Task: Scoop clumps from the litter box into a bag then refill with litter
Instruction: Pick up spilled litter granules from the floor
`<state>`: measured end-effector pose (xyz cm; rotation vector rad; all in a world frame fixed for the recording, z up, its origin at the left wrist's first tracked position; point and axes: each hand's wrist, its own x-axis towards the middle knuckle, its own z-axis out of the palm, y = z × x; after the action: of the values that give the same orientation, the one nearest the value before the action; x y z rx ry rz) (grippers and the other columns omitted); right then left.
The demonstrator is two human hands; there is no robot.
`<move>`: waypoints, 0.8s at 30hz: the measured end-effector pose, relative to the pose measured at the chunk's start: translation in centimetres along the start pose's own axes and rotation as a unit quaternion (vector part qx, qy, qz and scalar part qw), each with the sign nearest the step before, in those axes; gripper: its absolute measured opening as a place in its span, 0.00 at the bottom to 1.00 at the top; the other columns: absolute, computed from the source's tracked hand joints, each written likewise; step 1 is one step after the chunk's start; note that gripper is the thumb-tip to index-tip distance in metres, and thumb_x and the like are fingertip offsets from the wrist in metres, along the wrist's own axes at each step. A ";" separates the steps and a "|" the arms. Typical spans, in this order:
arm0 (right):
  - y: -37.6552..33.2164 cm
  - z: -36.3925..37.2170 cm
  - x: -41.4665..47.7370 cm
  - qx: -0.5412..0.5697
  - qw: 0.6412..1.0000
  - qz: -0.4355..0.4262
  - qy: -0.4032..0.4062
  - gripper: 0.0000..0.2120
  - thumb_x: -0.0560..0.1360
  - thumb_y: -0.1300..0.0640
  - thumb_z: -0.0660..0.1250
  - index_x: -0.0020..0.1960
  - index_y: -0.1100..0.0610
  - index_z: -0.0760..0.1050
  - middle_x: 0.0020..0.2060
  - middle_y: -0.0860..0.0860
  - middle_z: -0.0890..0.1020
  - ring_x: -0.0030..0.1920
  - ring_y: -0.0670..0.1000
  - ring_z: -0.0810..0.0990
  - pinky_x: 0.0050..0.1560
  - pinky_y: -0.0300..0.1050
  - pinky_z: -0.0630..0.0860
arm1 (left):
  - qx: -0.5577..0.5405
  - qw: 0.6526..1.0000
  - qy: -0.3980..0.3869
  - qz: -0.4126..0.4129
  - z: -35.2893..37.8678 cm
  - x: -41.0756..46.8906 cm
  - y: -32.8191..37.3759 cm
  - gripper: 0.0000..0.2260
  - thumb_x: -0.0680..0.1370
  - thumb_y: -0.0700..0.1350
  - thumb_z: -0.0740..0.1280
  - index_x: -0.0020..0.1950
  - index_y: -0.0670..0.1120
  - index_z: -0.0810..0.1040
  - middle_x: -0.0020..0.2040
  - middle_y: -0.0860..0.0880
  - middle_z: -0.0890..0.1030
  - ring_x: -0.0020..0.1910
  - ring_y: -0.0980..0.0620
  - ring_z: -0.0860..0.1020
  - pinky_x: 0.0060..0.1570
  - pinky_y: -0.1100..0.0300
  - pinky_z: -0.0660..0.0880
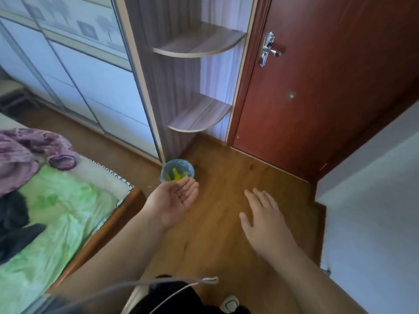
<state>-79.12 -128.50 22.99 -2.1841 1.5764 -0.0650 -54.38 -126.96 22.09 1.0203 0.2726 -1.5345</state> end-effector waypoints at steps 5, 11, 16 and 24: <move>-1.9 0.1 10.4 -0.025 0.996 -0.073 -0.035 0.29 0.82 0.44 0.55 0.80 0.46 0.53 0.79 0.45 0.56 0.79 0.47 0.48 0.78 0.47 0.55 | -0.056 0.997 0.042 0.024 0.5 5.9 4.3 0.15 0.81 0.37 0.54 0.61 0.34 0.76 0.49 0.38 0.85 0.55 0.43 0.82 0.52 0.50 0.78; -4.9 3.7 22.8 -0.042 0.993 -0.084 -0.078 0.28 0.82 0.44 0.56 0.80 0.46 0.54 0.79 0.45 0.56 0.79 0.47 0.48 0.78 0.47 0.56 | -0.064 0.994 0.092 0.000 0.0 17.3 10.9 0.14 0.82 0.37 0.54 0.59 0.33 0.76 0.52 0.37 0.83 0.54 0.41 0.81 0.52 0.50 0.79; -8.3 7.0 32.5 -0.038 0.992 -0.056 -0.109 0.28 0.82 0.44 0.57 0.80 0.45 0.54 0.79 0.44 0.56 0.79 0.46 0.50 0.77 0.46 0.57 | -0.033 0.990 0.136 -0.028 -0.5 27.6 17.4 0.14 0.83 0.37 0.53 0.59 0.32 0.76 0.54 0.35 0.81 0.56 0.40 0.80 0.61 0.48 0.76; -9.4 13.6 45.4 -0.014 0.990 -0.037 -0.137 0.27 0.82 0.47 0.58 0.79 0.48 0.58 0.78 0.46 0.61 0.78 0.48 0.55 0.77 0.46 0.58 | -0.001 0.977 0.202 -0.066 -2.9 42.9 23.3 0.14 0.83 0.38 0.52 0.51 0.34 0.77 0.44 0.37 0.82 0.46 0.42 0.81 0.58 0.49 0.77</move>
<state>-51.04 -163.12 4.48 -2.1655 1.3509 0.2276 -28.10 -160.44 -1.93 1.3308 0.6363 -1.4320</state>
